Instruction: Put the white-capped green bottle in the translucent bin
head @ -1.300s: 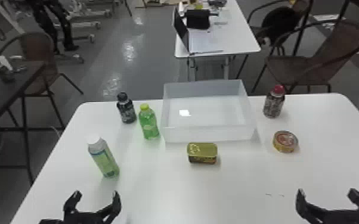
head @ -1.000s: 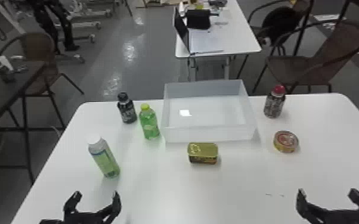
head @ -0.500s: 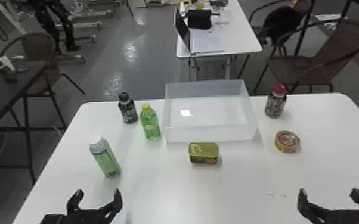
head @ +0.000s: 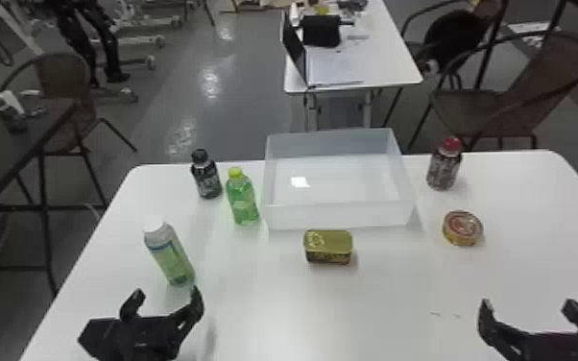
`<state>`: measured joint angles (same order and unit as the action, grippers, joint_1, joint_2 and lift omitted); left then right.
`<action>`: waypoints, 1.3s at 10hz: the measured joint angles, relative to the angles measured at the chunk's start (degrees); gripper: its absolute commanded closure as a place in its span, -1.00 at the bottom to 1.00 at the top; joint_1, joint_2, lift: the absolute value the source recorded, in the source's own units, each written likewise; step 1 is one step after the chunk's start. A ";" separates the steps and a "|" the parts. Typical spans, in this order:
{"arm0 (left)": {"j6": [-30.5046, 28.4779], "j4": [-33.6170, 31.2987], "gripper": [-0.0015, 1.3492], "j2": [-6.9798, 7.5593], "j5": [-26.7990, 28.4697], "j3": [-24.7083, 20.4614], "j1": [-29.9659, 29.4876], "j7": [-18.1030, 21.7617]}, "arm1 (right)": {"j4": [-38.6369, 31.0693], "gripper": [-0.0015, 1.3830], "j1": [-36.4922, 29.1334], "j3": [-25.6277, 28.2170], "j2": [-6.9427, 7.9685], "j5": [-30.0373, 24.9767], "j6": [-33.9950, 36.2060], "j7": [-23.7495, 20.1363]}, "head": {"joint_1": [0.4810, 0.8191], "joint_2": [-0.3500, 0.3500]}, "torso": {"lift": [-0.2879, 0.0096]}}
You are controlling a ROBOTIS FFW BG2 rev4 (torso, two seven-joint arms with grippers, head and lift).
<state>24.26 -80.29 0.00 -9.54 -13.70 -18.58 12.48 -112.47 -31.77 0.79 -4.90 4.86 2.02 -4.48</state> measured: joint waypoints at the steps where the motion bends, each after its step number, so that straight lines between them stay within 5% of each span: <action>1: -0.18 1.12 -0.85 0.00 0.11 0.05 1.42 0.00 | 0.18 -0.92 0.09 0.00 0.27 0.14 0.00 0.00 | 0.27 0.41 | 0.47; 9: -1.18 11.68 -0.83 0.00 3.15 0.38 13.11 -6.53 | 1.11 -0.92 1.34 0.00 1.04 0.18 0.00 -0.67 | 0.27 0.42 | 0.47; 10: -0.79 12.90 -0.66 0.00 3.19 0.45 14.09 -7.40 | 1.21 -0.92 1.45 0.00 1.14 0.16 0.00 -0.77 | 0.27 0.43 | 0.47; 12: 0.00 14.05 0.25 0.00 3.85 0.39 14.96 -8.76 | 1.36 -0.92 1.64 0.00 1.34 0.15 0.00 -0.95 | 0.27 0.44 | 0.47; 13: 0.94 14.53 0.23 0.00 4.00 0.39 15.09 -9.29 | 1.43 -0.92 1.69 0.00 1.46 0.15 0.00 -1.04 | 0.27 0.45 | 0.47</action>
<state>25.20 -65.77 0.00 -5.54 -13.30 -3.49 3.19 -111.04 -30.08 0.79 -3.44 5.01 2.02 -5.52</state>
